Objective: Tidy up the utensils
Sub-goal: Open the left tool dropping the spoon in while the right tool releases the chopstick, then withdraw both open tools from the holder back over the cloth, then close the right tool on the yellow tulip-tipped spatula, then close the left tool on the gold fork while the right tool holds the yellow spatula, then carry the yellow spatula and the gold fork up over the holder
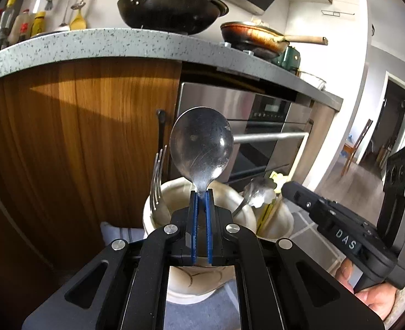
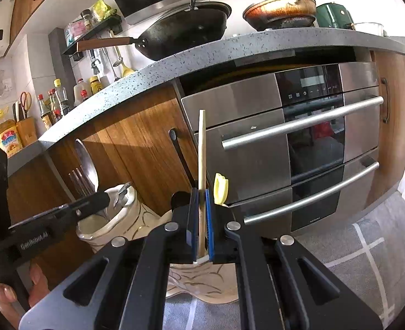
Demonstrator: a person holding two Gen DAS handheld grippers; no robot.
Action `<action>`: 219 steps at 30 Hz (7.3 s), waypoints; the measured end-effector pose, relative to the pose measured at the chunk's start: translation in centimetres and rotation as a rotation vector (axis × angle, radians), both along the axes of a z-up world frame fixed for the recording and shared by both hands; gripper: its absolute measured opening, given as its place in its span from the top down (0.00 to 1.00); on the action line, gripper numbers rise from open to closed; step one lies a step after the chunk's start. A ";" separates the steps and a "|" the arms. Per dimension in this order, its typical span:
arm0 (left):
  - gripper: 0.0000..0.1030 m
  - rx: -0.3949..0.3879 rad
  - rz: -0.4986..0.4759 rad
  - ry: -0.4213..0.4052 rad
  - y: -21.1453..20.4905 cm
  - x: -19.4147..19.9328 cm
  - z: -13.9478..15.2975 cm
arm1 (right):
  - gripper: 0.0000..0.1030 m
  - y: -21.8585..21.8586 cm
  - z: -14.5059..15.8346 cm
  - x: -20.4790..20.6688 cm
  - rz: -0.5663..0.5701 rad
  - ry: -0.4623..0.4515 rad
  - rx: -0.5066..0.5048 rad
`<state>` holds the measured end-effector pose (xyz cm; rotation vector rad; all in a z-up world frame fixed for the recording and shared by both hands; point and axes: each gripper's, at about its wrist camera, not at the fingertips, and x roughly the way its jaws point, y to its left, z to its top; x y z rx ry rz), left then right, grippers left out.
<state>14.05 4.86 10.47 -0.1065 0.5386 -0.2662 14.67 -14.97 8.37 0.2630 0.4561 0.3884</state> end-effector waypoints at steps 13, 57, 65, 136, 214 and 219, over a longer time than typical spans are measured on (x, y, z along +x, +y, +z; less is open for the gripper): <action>0.94 0.011 0.000 0.020 0.0 0.2 0.1 | 0.86 0.3 0.4 0.4 0.002 0.014 -0.009; 0.05 0.073 -0.075 0.042 -1.5 -9.7 -0.3 | 0.05 -8.5 0.4 -11.6 -0.035 0.100 -0.197; 0.05 0.196 -0.112 0.124 -5.2 -10.5 -6.2 | 0.05 -8.1 -4.1 -12.4 -0.013 0.209 -0.274; 0.67 0.082 -0.194 0.406 -14.9 -0.5 -11.8 | 0.91 -11.7 -6.0 -12.4 -0.136 0.326 -0.107; 0.97 -0.146 -0.005 -0.100 3.8 -2.6 10.9 | 0.91 0.2 2.8 2.6 -0.068 -0.096 0.133; 0.97 -0.145 -0.002 -0.062 3.7 -1.7 9.2 | 0.91 0.5 1.5 2.4 -0.072 -0.113 0.100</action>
